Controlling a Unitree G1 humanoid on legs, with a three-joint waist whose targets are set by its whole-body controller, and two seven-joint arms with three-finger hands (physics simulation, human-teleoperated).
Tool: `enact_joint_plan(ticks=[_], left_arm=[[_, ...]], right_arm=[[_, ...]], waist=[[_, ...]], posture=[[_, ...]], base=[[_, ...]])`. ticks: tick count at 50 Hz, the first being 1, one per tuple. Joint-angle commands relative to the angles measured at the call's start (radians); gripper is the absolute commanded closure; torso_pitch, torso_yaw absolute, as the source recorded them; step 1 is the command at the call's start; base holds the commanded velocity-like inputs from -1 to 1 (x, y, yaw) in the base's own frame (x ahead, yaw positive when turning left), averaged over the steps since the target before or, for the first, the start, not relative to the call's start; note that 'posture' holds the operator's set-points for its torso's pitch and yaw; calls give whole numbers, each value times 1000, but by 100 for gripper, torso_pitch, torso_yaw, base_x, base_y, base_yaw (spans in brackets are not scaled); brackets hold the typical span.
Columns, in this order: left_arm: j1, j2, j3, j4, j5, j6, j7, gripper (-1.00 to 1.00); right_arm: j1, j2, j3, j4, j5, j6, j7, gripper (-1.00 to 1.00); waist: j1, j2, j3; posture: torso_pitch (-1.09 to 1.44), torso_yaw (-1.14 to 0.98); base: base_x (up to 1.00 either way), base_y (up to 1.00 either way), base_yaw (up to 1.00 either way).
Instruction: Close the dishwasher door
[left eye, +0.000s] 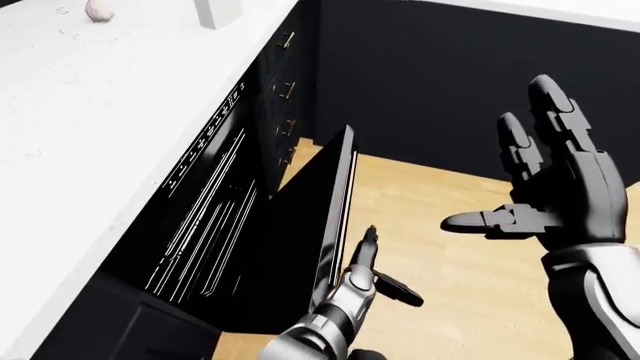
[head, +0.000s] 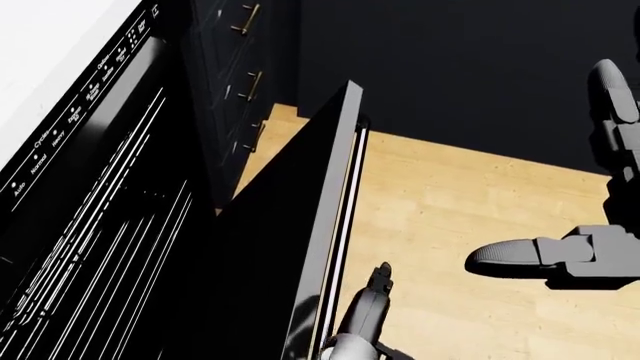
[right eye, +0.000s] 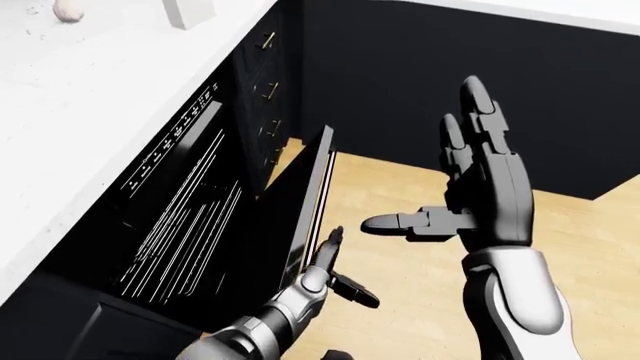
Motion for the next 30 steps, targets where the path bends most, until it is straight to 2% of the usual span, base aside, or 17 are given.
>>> enact_joint_plan(ticks=[1, 6, 18, 24, 30], left_arm=[[-22, 3, 0, -26, 19, -21, 12, -100], [-11, 42, 37, -17, 24, -10, 11, -100], [27, 70, 62, -9, 65, 22, 29, -100], [45, 92, 68, -4, 103, 60, 50, -100], [57, 125, 85, -1, 139, 96, 108, -100]], right_arm=[[-17, -10, -10, -34, -4, -27, -1, -100], [-19, -5, 1, -35, -14, -24, -1, -100], [-28, -5, 2, -22, -17, -29, 3, -100], [-24, -4, -3, -30, -12, -27, 1, -100], [-22, -1, 5, -28, -17, -32, 0, -100]], waist=[[1, -7, -27], [0, -2, -27], [2, 4, -25], [-1, 1, -29], [-7, -4, -34]], posture=[[88, 0], [88, 0], [88, 0], [88, 0], [88, 0]], base=[[0, 0, 0], [0, 0, 0], [0, 0, 0], [0, 0, 0], [0, 0, 0]])
